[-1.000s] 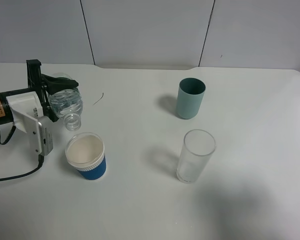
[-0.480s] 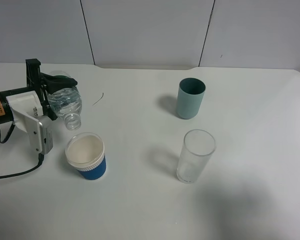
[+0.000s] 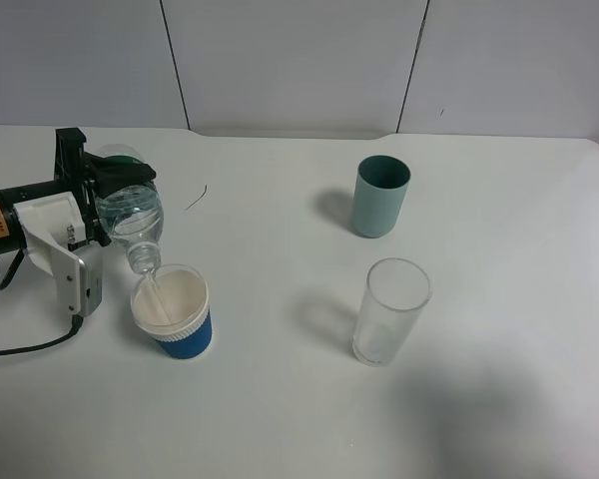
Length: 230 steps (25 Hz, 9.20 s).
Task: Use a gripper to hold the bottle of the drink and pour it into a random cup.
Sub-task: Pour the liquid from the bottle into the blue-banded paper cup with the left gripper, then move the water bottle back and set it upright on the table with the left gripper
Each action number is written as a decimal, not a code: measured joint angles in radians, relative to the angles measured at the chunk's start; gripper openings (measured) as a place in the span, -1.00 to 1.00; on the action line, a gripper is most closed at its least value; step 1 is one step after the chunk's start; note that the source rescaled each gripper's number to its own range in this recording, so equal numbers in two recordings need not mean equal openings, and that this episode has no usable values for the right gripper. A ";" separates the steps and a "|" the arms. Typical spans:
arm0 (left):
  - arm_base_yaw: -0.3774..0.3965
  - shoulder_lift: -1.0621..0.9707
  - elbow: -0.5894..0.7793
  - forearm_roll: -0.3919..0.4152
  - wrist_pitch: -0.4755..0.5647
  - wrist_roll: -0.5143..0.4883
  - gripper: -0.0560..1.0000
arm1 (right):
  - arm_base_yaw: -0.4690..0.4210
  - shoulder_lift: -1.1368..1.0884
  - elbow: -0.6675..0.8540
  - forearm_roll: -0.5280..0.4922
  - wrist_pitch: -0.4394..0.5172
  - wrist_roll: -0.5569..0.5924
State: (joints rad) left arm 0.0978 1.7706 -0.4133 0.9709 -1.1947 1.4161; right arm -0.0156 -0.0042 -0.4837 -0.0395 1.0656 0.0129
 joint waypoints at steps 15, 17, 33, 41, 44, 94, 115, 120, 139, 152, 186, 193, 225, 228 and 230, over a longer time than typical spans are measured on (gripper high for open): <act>0.000 0.000 0.000 0.000 0.000 0.020 -0.88 | 0.000 0.000 0.000 0.000 0.000 0.000; 0.000 0.000 0.000 0.000 0.000 0.021 -0.88 | 0.000 0.000 0.000 0.000 0.000 0.000; 0.000 0.000 0.000 0.000 0.000 0.039 -0.88 | 0.000 0.000 0.000 0.000 0.000 0.000; 0.000 0.000 0.000 0.000 0.000 0.047 -0.88 | 0.000 0.000 0.000 0.000 0.000 0.000; 0.000 0.000 0.000 0.000 0.000 0.047 -0.88 | 0.000 0.000 0.000 0.000 0.000 0.000; 0.000 0.000 0.000 -0.019 -0.008 0.185 -0.88 | 0.000 0.000 0.000 0.000 0.000 0.000; 0.000 0.000 0.000 -0.019 -0.014 0.197 -0.88 | 0.000 0.000 0.000 0.000 0.000 0.000; -0.017 0.000 0.001 -0.025 -0.014 0.226 -0.88 | 0.000 0.000 0.000 0.000 0.000 0.000; -0.030 -0.001 0.002 -0.041 -0.014 0.264 -0.88 | 0.000 0.000 0.000 0.000 0.000 0.000; -0.030 -0.004 0.002 -0.041 -0.014 0.283 -0.88 | 0.000 0.000 0.000 0.000 0.000 0.000; -0.030 -0.007 0.002 -0.046 -0.037 0.379 -0.88 | 0.000 0.000 0.000 0.000 0.000 0.000; -0.030 -0.007 0.002 -0.046 -0.038 0.386 -0.88 | 0.000 0.000 0.000 0.000 0.000 0.000; -0.030 -0.007 0.002 -0.047 -0.029 -0.033 -0.88 | 0.000 0.000 0.000 0.000 0.000 0.000; -0.030 -0.007 0.002 -0.072 -0.029 -0.159 -0.88 | 0.000 0.000 0.000 0.000 0.000 0.000; -0.030 -0.007 0.002 -0.090 -0.029 -0.236 -0.88 | 0.000 0.000 0.000 0.000 0.000 0.000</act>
State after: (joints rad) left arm 0.0681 1.7639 -0.4113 0.8814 -1.2240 1.1796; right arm -0.0156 -0.0042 -0.4837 -0.0395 1.0656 0.0129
